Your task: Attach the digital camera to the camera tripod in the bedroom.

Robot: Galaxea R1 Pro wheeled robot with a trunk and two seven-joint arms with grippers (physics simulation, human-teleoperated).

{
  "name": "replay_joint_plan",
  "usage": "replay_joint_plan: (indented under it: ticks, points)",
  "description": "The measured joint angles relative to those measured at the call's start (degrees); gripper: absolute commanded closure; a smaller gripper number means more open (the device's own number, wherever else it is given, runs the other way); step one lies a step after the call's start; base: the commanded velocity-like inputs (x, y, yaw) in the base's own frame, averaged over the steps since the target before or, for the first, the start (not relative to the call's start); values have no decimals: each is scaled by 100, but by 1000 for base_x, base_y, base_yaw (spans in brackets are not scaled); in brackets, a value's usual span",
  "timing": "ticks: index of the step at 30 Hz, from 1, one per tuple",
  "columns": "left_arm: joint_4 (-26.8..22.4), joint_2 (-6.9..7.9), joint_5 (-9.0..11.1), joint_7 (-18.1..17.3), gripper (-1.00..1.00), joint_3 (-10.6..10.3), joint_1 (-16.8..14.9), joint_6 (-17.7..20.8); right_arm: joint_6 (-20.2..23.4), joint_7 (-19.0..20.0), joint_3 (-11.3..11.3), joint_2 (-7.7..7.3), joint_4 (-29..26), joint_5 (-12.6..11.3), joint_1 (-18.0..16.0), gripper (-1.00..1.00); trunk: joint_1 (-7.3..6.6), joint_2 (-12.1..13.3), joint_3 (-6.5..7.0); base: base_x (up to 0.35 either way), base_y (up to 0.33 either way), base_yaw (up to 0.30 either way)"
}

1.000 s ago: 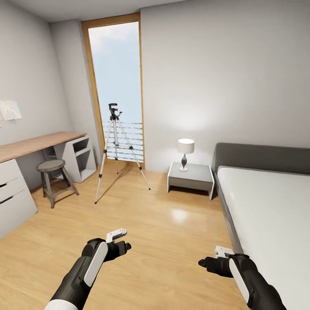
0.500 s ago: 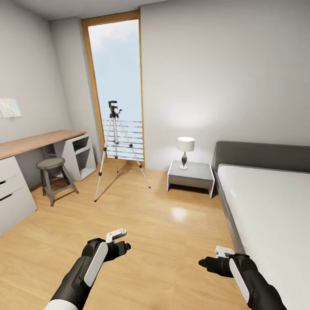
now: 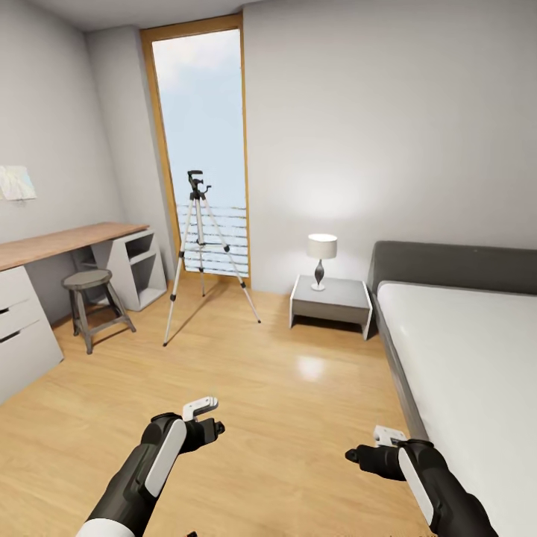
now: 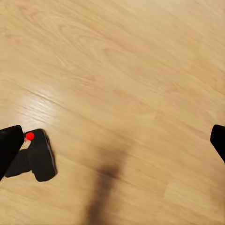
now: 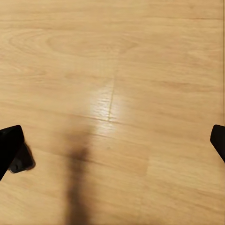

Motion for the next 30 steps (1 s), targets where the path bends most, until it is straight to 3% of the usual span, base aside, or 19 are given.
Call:
replay_joint_plan:
  ticks: [1,4,11,18,30]
  points:
    - [-1,-7,-5,340,-100,5,0,3,-8,-9,0,-2,-3,0,0,-100,22,-40,-18,0,0,0]
    - [-2,-17,4,785,-100,6,0,4,-18,-32,4,5,-14,28,0,-100,88,-160,-72,0,0,0]
    - [-17,-42,68,1455,-100,7,0,-98,-39,-58,7,0,-222,73,0,-100,242,-441,-197,0,0,0]
    - [-8,-48,78,1601,-100,5,0,-319,-40,-60,6,-4,-353,84,0,-100,395,-722,-323,0,0,0]
    - [-2,-57,80,1627,-100,6,0,-361,-18,-54,7,-4,-373,86,0,-100,659,-1203,-539,0,0,0]
